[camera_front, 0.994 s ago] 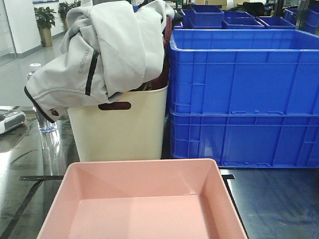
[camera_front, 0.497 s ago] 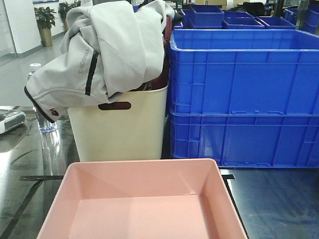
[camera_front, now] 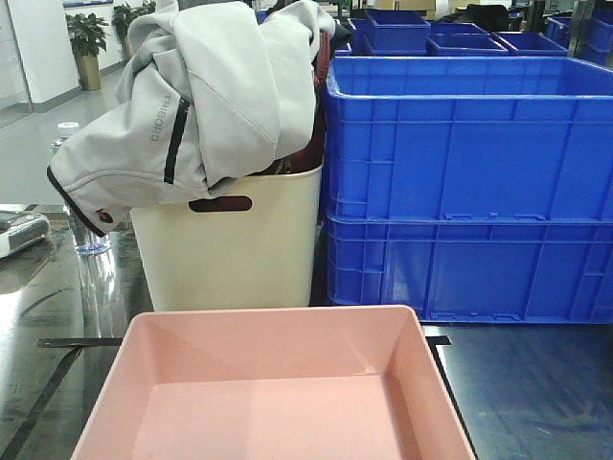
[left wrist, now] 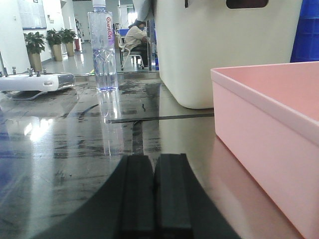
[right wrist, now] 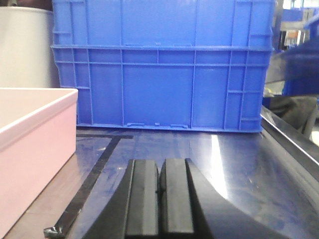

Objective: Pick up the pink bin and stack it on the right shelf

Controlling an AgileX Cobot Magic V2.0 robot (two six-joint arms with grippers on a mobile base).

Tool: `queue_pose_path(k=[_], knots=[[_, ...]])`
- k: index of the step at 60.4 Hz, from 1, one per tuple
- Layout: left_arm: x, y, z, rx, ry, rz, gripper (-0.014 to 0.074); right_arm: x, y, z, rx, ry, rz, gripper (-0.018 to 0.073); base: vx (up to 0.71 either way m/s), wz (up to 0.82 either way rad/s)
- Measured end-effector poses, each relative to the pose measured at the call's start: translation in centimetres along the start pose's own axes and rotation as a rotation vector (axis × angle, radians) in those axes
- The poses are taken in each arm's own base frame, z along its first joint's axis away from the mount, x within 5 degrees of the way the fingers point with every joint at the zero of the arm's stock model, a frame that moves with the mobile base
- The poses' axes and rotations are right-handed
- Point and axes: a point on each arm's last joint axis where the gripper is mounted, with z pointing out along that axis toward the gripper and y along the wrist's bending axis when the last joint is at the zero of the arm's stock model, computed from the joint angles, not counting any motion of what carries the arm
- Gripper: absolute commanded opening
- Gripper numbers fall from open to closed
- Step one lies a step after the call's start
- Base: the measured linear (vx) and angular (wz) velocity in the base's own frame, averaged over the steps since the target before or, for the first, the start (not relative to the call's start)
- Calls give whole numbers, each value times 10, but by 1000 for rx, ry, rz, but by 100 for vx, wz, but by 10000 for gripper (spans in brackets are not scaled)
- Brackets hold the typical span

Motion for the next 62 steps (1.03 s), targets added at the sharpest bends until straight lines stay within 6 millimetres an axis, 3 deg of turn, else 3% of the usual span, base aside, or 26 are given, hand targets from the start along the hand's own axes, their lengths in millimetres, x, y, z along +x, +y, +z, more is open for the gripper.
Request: queue_pose_path(k=[62], knots=[[0, 2, 0, -28, 0, 1, -6, 1, 0, 0, 0, 7, 3, -9, 0, 0]])
